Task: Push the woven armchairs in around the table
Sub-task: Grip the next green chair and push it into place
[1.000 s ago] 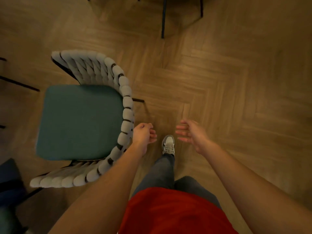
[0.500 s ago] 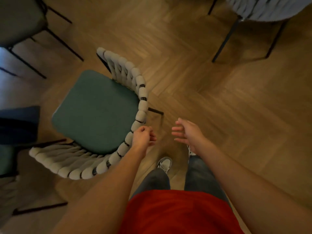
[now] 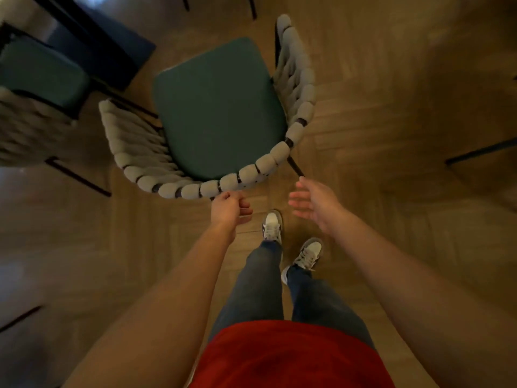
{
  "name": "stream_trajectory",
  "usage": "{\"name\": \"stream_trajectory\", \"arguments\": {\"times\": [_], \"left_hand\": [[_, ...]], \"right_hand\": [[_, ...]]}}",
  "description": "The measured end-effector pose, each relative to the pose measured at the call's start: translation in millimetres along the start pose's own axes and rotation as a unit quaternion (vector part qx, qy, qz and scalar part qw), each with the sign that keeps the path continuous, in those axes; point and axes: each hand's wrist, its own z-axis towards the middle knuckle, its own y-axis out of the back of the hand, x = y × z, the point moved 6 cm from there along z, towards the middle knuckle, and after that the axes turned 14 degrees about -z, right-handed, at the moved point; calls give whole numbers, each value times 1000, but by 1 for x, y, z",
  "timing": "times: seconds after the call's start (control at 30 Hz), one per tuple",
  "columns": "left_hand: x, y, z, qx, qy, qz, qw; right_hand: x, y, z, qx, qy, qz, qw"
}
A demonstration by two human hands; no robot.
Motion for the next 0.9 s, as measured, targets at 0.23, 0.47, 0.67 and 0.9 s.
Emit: {"name": "stream_trajectory", "arguments": {"times": [0.23, 0.47, 0.67, 0.9], "left_hand": [[14, 43, 21, -104, 64, -123, 985], [-6, 71, 56, -170, 103, -287, 937], [-18, 87, 84, -206, 150, -294, 921], [-18, 94, 110, -230, 202, -295, 905]], "right_hand": [[29, -18, 24, 34, 0, -62, 997], [54, -42, 55, 58, -68, 80, 993], [64, -43, 86, 37, -99, 112, 988], [66, -45, 111, 2, -136, 120, 983]]}}
